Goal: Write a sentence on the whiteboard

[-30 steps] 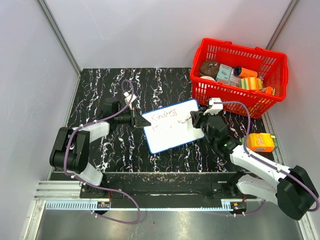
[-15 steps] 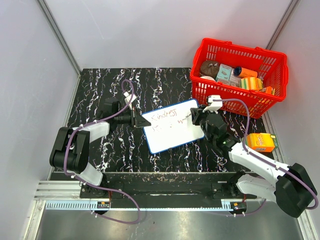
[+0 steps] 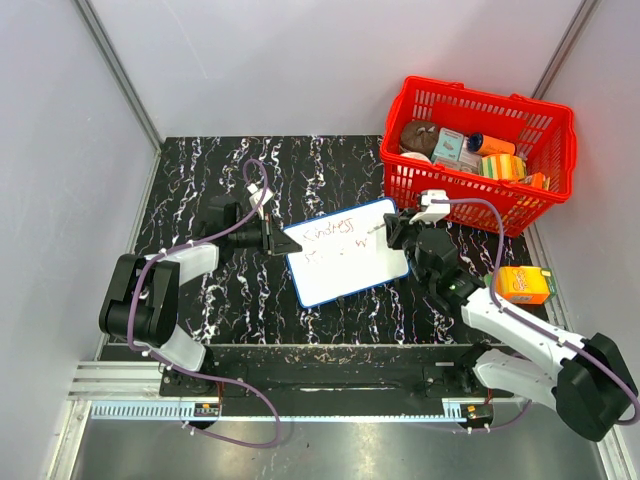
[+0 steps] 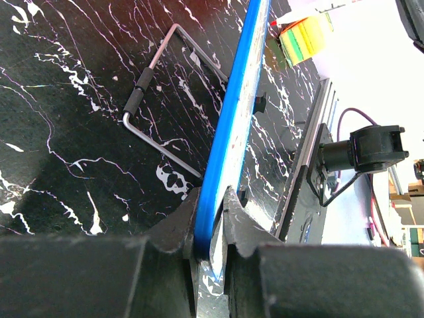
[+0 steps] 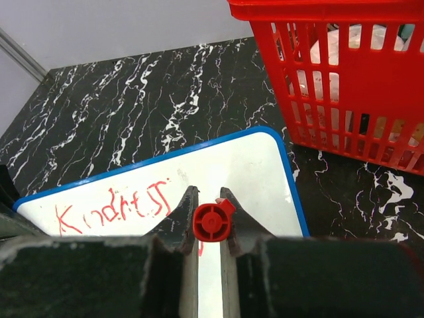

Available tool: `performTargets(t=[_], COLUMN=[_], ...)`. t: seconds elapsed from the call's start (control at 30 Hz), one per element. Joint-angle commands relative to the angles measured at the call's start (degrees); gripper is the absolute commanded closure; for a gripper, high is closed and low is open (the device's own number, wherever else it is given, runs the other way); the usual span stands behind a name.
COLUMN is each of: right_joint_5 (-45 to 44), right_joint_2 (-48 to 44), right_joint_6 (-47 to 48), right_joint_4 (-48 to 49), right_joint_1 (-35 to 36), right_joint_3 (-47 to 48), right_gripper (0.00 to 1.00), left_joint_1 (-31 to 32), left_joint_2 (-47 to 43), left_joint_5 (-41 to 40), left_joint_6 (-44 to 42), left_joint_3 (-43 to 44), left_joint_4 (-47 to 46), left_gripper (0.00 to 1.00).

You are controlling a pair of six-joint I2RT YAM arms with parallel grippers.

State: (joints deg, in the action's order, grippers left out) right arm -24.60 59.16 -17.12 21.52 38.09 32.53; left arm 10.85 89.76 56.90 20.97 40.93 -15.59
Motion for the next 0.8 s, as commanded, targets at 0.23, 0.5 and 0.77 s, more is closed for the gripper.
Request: performTargets(t=[0.23, 0.5, 0.77], right_joint_5=[-2.0, -1.5, -1.0], right_joint_2=[1.2, 0.0, -1.1], right_joint_6=[0.2, -0.5, -1.2], right_joint_4=[1.0, -1.2, -3.7], right_joint_1=[0.0, 0.0, 0.0], right_joint_3=[-0.5, -1.8, -3.3], right_gripper=[1.00, 1.00, 1.00], left_joint_1=[-0.3, -0.3, -0.3], left_joint_2=[2.1, 2.1, 2.0], left_joint_5=[-16.5, -16.5, -16.5], left_joint_6=[-10.2, -10.2, -10.2], left_joint_3=[0.2, 0.3, 0.3], left_joint_4=[1.0, 1.1, 1.1], left_gripper=[1.00, 1.00, 1.00])
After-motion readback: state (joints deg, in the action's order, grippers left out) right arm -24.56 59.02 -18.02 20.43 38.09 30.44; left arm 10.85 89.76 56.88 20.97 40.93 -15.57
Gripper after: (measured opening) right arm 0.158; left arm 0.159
